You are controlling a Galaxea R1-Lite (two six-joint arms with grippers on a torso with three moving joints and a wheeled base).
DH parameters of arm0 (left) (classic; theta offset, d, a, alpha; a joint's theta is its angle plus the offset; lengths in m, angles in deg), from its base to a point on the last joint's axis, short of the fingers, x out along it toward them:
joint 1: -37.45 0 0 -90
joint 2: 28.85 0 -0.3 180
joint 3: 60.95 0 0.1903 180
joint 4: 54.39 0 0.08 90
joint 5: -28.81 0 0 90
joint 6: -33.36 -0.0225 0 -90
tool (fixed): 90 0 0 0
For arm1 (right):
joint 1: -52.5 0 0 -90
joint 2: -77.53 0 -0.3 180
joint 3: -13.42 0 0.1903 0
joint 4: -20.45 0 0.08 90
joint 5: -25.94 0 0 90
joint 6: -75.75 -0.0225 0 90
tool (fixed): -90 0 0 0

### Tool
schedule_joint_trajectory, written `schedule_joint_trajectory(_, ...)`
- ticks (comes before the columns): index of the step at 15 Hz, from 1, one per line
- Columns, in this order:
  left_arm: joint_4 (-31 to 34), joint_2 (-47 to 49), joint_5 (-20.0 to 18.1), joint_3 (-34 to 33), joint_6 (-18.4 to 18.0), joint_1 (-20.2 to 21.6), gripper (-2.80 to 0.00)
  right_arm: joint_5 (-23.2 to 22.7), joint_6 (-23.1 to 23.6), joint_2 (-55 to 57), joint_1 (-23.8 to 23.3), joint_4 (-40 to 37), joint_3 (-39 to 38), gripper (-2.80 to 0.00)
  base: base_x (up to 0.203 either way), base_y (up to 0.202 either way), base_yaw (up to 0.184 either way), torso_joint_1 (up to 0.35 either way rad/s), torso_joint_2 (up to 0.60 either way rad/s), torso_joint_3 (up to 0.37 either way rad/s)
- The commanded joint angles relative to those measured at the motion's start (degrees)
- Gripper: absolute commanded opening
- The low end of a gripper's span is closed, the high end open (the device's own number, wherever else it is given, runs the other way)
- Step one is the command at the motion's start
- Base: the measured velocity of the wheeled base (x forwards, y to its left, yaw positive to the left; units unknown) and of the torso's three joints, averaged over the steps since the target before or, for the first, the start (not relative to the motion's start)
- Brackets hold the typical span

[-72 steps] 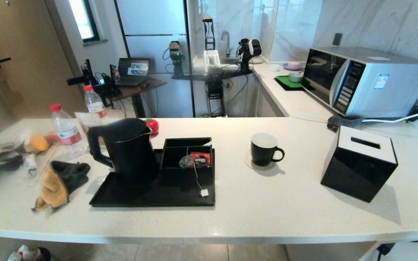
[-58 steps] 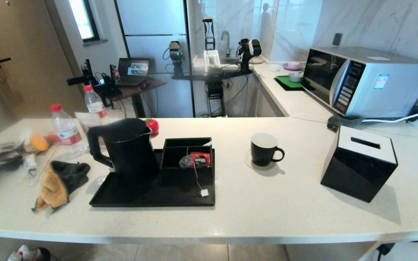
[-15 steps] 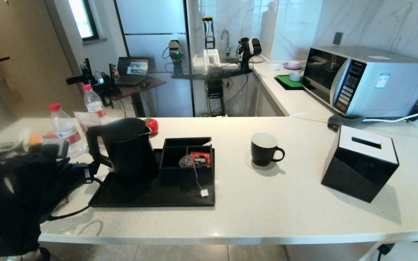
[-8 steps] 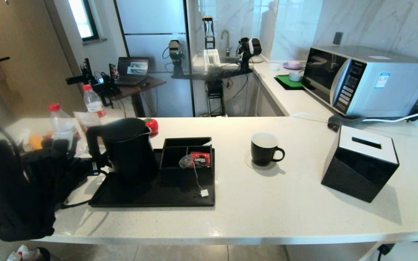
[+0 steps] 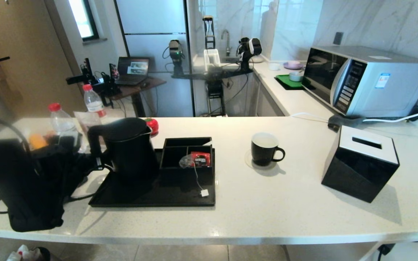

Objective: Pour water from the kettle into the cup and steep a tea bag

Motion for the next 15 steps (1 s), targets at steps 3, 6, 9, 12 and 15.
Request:
schedule_joint_trajectory(3,-2.7,1.5,-0.1,2.5,0.0,-1.0,0.00,0.0,0.0,0.1,0.0,0.0,0.0,-2.80,0.000,0.000,0.000,0.000,0.00,0.000)
schedule_joint_trajectory(6,-2.7,2.0,-0.1,4.8,0.0,-1.2,0.00,0.0,0.0,0.1,0.0,0.0,0.0,-2.80,0.000,0.000,0.000,0.000,0.00,0.000)
schedule_joint_trajectory(9,-2.7,2.0,0.0,6.2,0.0,-0.8,0.00,0.0,0.0,0.1,0.1,0.0,0.0,-2.80,0.000,0.000,0.000,0.000,0.00,0.000)
schedule_joint_trajectory(12,-2.7,1.9,0.0,7.6,0.0,-0.7,0.00,0.0,0.0,0.1,0.0,0.0,0.0,-2.80,0.000,0.000,0.000,0.000,0.00,0.000)
schedule_joint_trajectory(15,-2.7,1.9,-0.1,8.9,0.0,-0.7,0.00,-0.1,0.0,0.1,0.0,0.0,0.0,-2.80,0.000,0.000,0.000,0.000,0.00,0.000)
